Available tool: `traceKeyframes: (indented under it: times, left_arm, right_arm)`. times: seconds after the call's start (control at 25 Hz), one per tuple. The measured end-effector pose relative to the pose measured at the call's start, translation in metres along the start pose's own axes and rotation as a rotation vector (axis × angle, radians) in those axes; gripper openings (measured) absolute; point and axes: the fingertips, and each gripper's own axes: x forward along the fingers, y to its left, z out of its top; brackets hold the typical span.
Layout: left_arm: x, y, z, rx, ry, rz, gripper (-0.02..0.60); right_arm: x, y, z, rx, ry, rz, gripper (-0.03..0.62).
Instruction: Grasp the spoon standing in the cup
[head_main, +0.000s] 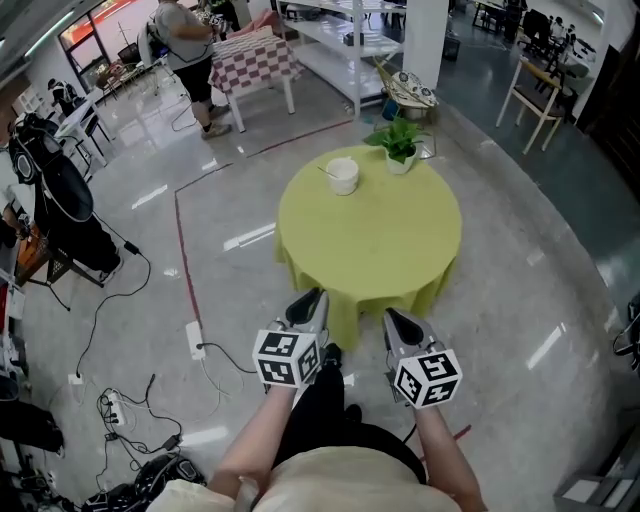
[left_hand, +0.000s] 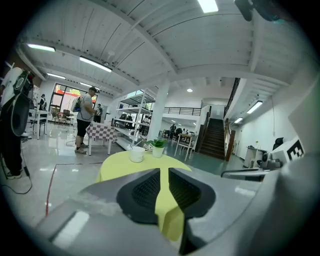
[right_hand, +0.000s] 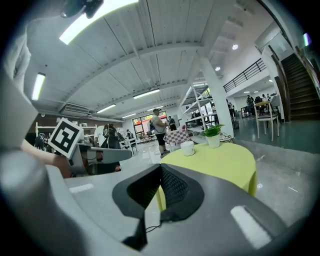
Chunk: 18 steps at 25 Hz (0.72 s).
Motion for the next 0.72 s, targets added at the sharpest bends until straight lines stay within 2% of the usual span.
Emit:
traceKeyframes:
  times: [0.72]
  left_arm:
    - [0.111,0.086,0.036,-0.018,0.045,-0.012,0.107]
  right_arm:
    - [0.119,-0.050,0.020,0.044,0.054,-0.033,0.002]
